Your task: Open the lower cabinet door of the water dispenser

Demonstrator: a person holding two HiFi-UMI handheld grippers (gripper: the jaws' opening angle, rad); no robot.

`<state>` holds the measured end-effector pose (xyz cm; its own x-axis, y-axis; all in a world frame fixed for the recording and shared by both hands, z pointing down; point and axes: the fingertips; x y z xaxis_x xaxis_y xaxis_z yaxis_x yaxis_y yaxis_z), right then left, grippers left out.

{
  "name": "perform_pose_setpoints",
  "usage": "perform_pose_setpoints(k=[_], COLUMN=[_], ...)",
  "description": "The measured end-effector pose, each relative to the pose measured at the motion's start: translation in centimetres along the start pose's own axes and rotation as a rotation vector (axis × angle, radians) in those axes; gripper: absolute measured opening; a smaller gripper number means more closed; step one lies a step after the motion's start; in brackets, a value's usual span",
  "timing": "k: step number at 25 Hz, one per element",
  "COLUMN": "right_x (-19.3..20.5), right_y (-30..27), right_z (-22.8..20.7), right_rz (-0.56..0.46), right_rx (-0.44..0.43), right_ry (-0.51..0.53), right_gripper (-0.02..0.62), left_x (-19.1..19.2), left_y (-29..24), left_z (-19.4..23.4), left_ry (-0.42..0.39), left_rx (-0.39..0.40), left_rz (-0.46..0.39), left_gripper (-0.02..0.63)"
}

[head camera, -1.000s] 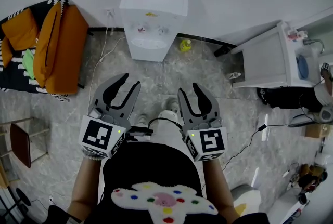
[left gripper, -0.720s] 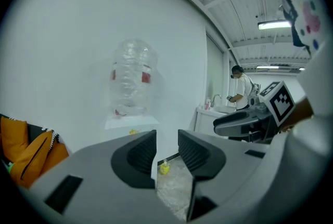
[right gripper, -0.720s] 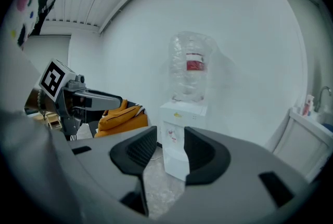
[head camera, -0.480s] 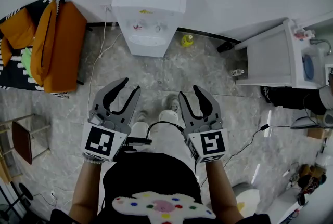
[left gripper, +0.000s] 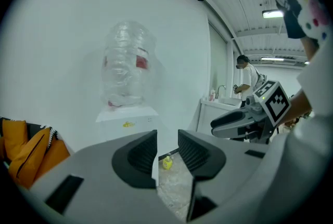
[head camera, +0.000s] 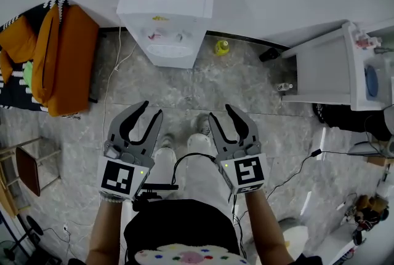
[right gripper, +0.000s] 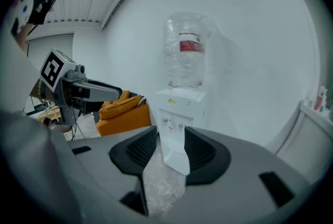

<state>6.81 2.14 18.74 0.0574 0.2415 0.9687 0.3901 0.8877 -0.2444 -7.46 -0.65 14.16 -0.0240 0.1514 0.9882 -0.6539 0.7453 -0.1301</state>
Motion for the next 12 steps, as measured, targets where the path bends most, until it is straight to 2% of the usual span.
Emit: perform_pose_setpoints(k=[5, 12], right_x=[1.6, 5.4], right_y=[-1.7, -3.9], right_z=[-1.9, -5.4], right_rz=[0.020, 0.060], right_rx=[-0.036, -0.046], right_ry=[-0.004, -0.020], right_gripper=[0.153, 0.152], left_x=[1.1, 4.9], left_y=[-1.9, -4.7], left_z=[0.3, 0.1], left_ry=[0.035, 0.019], left_rx=[-0.049, -0.043], left_rz=[0.003, 0.065], left_gripper=[0.129, 0.129])
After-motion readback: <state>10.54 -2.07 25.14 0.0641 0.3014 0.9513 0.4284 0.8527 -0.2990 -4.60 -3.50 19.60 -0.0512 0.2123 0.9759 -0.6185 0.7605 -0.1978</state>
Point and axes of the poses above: the fingertips, and each gripper's own axes: y backward along the fingers, z to its left, x out of its underside, and after that the axes turned 11 degrees about -z, right-handed
